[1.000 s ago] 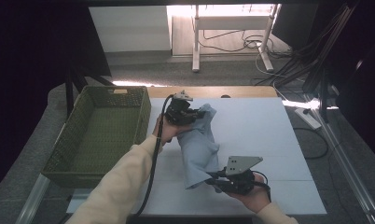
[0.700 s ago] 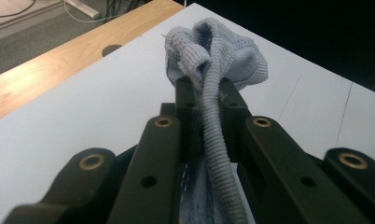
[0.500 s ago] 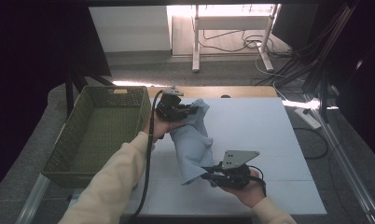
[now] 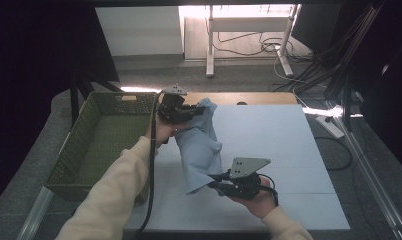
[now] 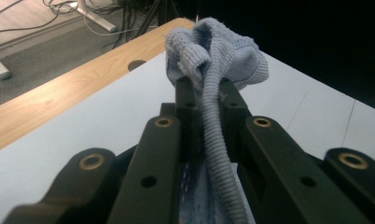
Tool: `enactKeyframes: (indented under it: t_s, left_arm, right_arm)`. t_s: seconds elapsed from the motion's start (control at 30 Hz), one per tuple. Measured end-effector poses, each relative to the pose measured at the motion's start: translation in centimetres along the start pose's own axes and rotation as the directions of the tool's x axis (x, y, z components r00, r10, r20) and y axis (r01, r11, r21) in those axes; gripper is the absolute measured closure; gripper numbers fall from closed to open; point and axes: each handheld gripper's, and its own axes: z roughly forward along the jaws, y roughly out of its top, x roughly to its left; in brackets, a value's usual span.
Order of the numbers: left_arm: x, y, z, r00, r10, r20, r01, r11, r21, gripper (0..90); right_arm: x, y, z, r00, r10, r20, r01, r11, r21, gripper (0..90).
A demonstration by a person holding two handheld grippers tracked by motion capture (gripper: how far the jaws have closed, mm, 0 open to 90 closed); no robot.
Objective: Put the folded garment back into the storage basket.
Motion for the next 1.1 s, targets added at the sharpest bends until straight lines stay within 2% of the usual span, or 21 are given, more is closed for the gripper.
enactKeyframes:
  t_s: [0.6, 1.1]
  left_arm:
    - [1.6, 0.6, -2.9, 0.9992, -0.010, -0.038, 0.009, 0.9994, -0.034, 81.3]
    - [3.0, 0.3, -5.5, 0.9976, -0.026, -0.064, 0.023, 0.9985, -0.049, 81.3]
  right_arm:
    - [0.2, 1.8, 2.0, 0.9996, -0.028, -0.010, 0.027, 0.999, -0.025, 81.4]
    - [-0.1, 3.6, 4.0, 0.9987, -0.042, -0.029, 0.041, 0.998, -0.044, 81.4]
